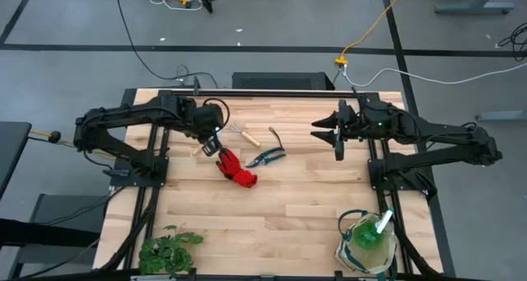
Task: Pick & Place Garden tools in Gardening bag
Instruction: Put the trowel into the gardening bag
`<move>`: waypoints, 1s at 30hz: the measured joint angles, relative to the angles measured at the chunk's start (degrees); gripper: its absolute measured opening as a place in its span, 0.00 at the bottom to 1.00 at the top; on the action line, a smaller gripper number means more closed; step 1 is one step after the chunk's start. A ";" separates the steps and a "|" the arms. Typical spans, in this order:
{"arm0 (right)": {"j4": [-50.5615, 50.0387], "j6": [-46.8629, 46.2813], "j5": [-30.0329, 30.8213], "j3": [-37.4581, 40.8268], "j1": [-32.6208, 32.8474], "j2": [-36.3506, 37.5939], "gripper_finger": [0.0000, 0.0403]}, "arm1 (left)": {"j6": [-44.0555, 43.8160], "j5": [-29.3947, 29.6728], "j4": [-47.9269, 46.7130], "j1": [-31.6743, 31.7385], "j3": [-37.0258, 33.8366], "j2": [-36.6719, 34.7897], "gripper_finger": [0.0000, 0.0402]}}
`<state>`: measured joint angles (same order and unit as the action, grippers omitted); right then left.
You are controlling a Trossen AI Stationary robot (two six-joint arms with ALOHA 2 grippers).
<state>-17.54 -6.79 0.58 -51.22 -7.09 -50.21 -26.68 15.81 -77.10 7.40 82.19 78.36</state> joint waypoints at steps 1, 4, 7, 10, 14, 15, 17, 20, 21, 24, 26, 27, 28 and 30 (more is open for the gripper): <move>0.26 0.05 0.00 0.00 0.00 -0.19 0.37 | 0.01 0.23 -0.48 0.37 -0.07 0.33 0.16; 0.21 0.17 0.44 0.00 0.00 -0.48 0.37 | 0.66 0.59 -1.29 1.47 -0.02 1.43 0.25; 1.03 0.12 2.25 0.00 0.01 -0.67 0.37 | 2.20 0.92 -2.45 3.43 -0.13 2.18 0.36; 0.97 0.11 3.46 0.00 0.00 -0.70 0.37 | 3.27 1.25 -2.64 5.55 -0.18 2.92 0.45; 1.06 -0.45 3.49 0.00 0.00 -0.77 0.37 | 3.84 0.10 -2.73 8.23 -0.06 3.14 0.53; 1.07 -0.94 3.49 0.00 0.00 -0.76 0.37 | 3.88 -0.03 -2.64 8.92 -0.11 3.25 0.54; 1.07 -1.36 3.50 0.00 0.00 -0.75 0.37 | 3.98 -0.39 -2.69 10.14 -0.11 3.14 0.56; 1.15 -1.08 3.50 0.00 0.00 -0.75 0.37 | 3.76 -0.58 -2.79 11.71 -0.11 3.14 0.57; 1.14 -0.75 3.50 0.00 0.00 -0.75 0.37 | 3.74 -0.58 -2.86 12.10 -0.11 3.14 0.57; 1.16 -0.24 3.50 0.00 0.00 -0.75 0.37 | 3.81 -0.63 -3.37 12.96 -0.11 3.14 0.57; 1.16 -0.24 3.50 0.00 0.00 -0.75 0.37 | 3.94 -1.06 -3.74 13.50 -0.11 3.14 0.57; 1.16 -0.24 3.50 0.00 0.00 -0.75 0.37 | 4.42 -1.50 -3.80 13.81 -0.11 3.14 0.57; 1.18 -0.24 3.50 0.00 0.00 -0.75 0.37 | 4.81 -2.08 -3.74 14.10 -0.11 3.14 0.57; 1.17 -0.24 3.50 0.00 0.00 -0.75 0.37 | 5.99 -3.25 -3.74 14.73 -0.11 3.14 0.57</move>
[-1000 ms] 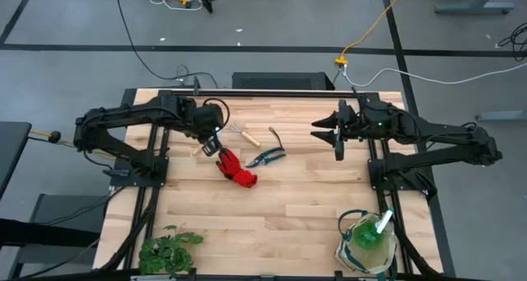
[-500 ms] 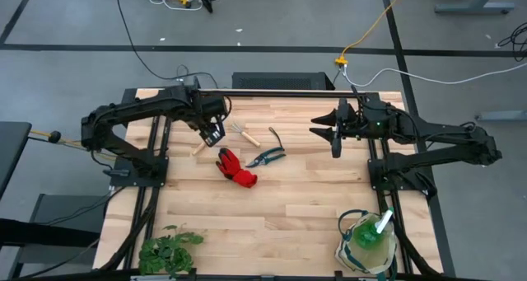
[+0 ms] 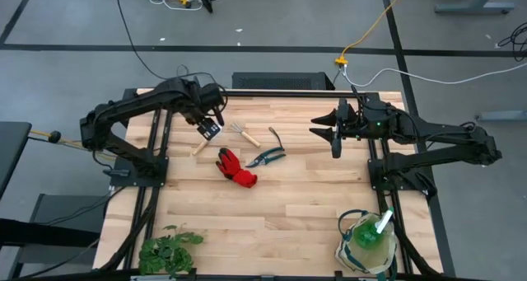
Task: Pick & Place Garden tools in Gardening bag
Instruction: Put the trowel into the gardening bag
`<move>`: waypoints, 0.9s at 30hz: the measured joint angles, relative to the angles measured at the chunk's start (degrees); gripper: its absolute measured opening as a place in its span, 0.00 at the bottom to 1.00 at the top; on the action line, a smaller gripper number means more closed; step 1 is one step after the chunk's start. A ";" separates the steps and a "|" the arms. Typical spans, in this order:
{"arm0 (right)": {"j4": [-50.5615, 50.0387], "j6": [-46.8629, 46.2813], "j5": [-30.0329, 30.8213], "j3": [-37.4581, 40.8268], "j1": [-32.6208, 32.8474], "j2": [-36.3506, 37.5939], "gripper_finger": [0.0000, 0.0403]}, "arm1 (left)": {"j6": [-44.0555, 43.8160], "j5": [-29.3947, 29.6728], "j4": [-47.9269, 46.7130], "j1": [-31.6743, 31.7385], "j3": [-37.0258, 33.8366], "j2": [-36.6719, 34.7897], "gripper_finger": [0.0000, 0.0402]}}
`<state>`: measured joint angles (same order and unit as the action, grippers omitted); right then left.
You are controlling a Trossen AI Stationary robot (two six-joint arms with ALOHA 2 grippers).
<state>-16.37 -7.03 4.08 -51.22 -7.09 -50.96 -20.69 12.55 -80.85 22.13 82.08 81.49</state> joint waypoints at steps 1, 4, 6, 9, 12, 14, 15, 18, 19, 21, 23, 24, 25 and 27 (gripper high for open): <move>0.01 0.00 0.00 0.00 0.00 0.00 0.37 | 0.42 -0.44 0.03 0.35 0.00 0.00 0.57; 0.03 0.01 0.00 0.00 0.00 0.00 0.37 | 0.81 -0.92 1.21 1.27 -1.22 -0.11 0.57; 0.03 0.02 0.00 0.00 0.00 0.00 0.37 | 1.02 -1.76 1.97 1.81 -4.06 -0.59 0.57; 0.05 0.02 0.00 0.00 0.00 0.00 0.37 | 0.98 -3.25 5.37 2.31 -9.66 -2.22 0.57; 0.05 0.04 0.00 0.00 0.02 0.00 0.37 | 0.78 -5.36 9.07 2.82 -16.19 -3.47 0.57; 0.06 0.04 0.00 0.00 0.00 0.00 0.37 | 0.35 -7.06 11.65 3.11 -20.21 -4.11 0.57; 0.05 0.08 0.00 0.00 0.01 0.00 0.37 | 0.33 -7.97 12.67 3.34 -22.03 -4.29 0.57; 0.05 0.18 0.00 0.00 0.00 0.00 0.37 | 0.37 -9.56 14.67 3.88 -26.14 -4.35 0.57; 0.05 0.17 0.00 0.00 0.00 0.00 0.37 | 0.37 -9.82 15.02 4.08 -27.17 -4.37 0.57; 0.05 0.17 0.00 0.00 0.01 0.00 0.37 | 0.35 -9.85 15.70 4.19 -28.66 -4.37 0.57; 0.04 0.17 0.00 0.00 0.00 0.00 0.37 | 0.37 -9.83 16.26 4.19 -29.55 -4.37 0.57; 0.03 0.17 0.00 0.00 0.01 0.00 0.37 | 0.37 -9.83 16.36 4.19 -29.89 -4.37 0.57; 0.01 0.17 0.00 0.00 0.01 0.00 0.37 | 0.40 -9.85 16.48 4.19 -30.15 -4.37 0.57; 0.01 0.15 0.00 0.00 0.01 0.00 0.37 | 0.75 -9.80 17.34 4.17 -30.66 -4.37 0.57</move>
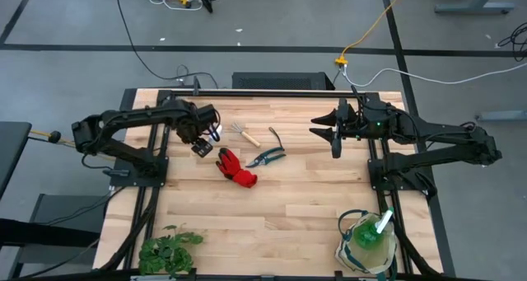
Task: Pick & Place Garden tools in Gardening bag
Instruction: Put the trowel into the gardening bag
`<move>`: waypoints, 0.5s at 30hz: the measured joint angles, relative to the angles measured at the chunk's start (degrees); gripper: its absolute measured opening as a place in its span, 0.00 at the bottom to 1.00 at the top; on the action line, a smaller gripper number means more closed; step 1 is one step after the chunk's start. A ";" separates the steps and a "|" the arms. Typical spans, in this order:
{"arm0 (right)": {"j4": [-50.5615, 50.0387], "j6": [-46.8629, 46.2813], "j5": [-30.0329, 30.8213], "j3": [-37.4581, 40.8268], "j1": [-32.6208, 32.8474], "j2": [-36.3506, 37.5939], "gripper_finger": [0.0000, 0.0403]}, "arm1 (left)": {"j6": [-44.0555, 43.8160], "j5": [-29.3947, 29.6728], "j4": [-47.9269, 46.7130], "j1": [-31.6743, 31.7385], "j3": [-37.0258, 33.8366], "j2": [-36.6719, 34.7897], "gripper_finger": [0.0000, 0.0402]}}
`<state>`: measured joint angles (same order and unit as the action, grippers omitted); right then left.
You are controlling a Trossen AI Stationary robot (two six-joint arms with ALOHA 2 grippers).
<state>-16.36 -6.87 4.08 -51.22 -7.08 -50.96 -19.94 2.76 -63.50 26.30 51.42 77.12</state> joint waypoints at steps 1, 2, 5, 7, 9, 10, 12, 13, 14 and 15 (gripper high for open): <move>0.00 0.00 0.00 0.00 -0.01 0.00 0.37 | 0.04 0.01 0.77 0.00 -0.33 -0.02 0.57; -0.02 -0.02 0.00 0.00 -0.01 0.00 0.37 | -0.04 0.03 1.29 0.00 -0.71 -0.02 0.57; -0.02 -0.13 0.00 0.00 0.01 0.00 0.37 | -0.40 0.15 3.47 0.00 -1.95 -0.02 0.57; -0.01 -0.12 0.00 0.00 -0.01 0.00 0.37 | -0.42 0.44 5.12 0.00 -3.37 -0.02 0.57; 0.00 -0.11 0.00 0.00 0.01 0.00 0.37 | -0.60 0.54 6.90 0.00 -5.04 -0.02 0.57; -0.02 -0.11 0.02 0.00 -0.01 0.00 0.37 | -0.90 0.83 7.77 0.00 -5.75 -0.02 0.57; -0.02 -0.11 0.02 0.00 -0.01 0.00 0.37 | -1.73 1.60 9.62 0.00 -7.19 -0.02 0.57; 0.00 -0.11 0.02 0.00 -0.01 0.00 0.37 | -1.92 1.76 10.46 0.00 -7.76 -0.02 0.57; -0.01 -0.11 0.04 0.00 0.01 0.00 0.37 | -1.95 1.87 11.38 0.00 -8.26 -0.02 0.57; -0.02 -0.11 0.05 0.00 0.00 0.00 0.37 | -1.95 2.04 12.14 0.00 -8.73 -0.02 0.57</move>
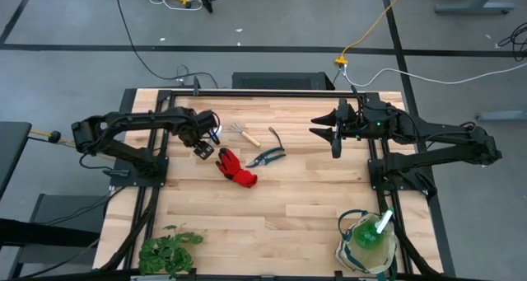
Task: Pick & Place Garden tools in Gardening bag
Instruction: Put the trowel into the gardening bag
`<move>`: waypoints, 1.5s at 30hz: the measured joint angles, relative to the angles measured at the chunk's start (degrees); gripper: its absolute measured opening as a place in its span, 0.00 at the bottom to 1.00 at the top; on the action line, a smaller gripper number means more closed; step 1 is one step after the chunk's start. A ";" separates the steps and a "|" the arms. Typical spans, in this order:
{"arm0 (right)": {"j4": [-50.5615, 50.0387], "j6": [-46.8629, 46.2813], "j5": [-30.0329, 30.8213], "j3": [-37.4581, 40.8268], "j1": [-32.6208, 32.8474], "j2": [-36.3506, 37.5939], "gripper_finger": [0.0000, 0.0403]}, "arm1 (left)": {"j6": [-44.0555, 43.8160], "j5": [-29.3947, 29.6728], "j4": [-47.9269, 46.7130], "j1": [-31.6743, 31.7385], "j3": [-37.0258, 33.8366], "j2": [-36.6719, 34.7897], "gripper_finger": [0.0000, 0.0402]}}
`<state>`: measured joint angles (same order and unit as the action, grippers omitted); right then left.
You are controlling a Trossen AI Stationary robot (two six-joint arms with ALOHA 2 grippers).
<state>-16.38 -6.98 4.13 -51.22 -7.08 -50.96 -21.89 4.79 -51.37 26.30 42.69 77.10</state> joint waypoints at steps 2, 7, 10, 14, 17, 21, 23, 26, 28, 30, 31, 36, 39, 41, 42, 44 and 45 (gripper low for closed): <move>-0.01 0.00 0.02 0.00 -0.01 0.00 0.37 | -0.02 0.07 0.96 0.00 -0.76 0.00 0.57; -0.11 -0.02 1.11 0.00 0.01 0.00 0.37 | -1.23 0.23 3.73 0.00 -3.03 0.00 0.57; -0.69 -0.28 2.94 0.00 0.01 -0.03 0.37 | -2.51 0.29 4.89 0.00 -4.76 0.02 0.57; -0.81 -0.28 2.96 0.00 0.01 -0.06 0.37 | -3.37 0.29 5.55 0.00 -6.53 0.02 0.57; -0.86 -0.28 2.96 0.00 0.01 -0.07 0.37 | -3.43 0.20 7.18 0.00 -8.16 0.02 0.57; -0.84 -0.33 2.98 0.00 0.01 -0.06 0.37 | -3.43 0.10 8.55 0.00 -9.56 0.06 0.57; -0.85 -0.48 2.99 0.00 0.01 -0.07 0.37 | -3.45 0.76 8.76 0.00 -9.61 0.07 0.57; -0.85 -0.49 3.76 0.00 0.01 -0.07 0.37 | -2.88 1.58 9.45 0.00 -9.59 0.12 0.57; -0.84 -0.99 5.01 0.00 0.01 -0.07 0.37 | -2.71 1.58 9.94 0.00 -9.59 0.17 0.57; -0.85 -1.51 5.97 0.00 0.01 -0.07 0.37 | -2.67 1.83 9.92 -0.02 -9.59 0.17 0.57; -0.84 -1.55 6.22 0.00 0.01 -0.07 0.37 | -2.56 1.95 9.91 -0.02 -9.59 0.17 0.57; -0.83 -1.55 6.15 0.00 0.00 -0.07 0.37 | -2.32 2.01 9.89 -0.02 -9.59 0.17 0.56; -0.83 -1.55 6.11 0.00 0.01 -0.07 0.37 | -2.32 2.01 9.89 -0.02 -9.59 0.19 0.53; -0.83 -1.55 5.97 0.00 0.01 -0.07 0.37 | -2.32 2.01 9.94 -0.02 -9.59 0.20 0.50; -0.83 -1.55 5.96 0.00 0.01 -0.07 0.37 | -2.32 2.01 9.94 -0.02 -9.59 0.20 0.48; -0.83 -1.55 5.96 0.00 0.00 -0.07 0.37 | -2.32 2.01 9.94 -0.02 -9.59 0.20 0.44; -0.83 -1.55 5.96 0.00 0.01 -0.07 0.37 | -2.32 2.01 9.94 -0.02 -9.59 0.20 0.43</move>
<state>-17.21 -8.54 10.09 -51.22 -7.07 -51.03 -24.21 6.81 -41.43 26.28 33.10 77.30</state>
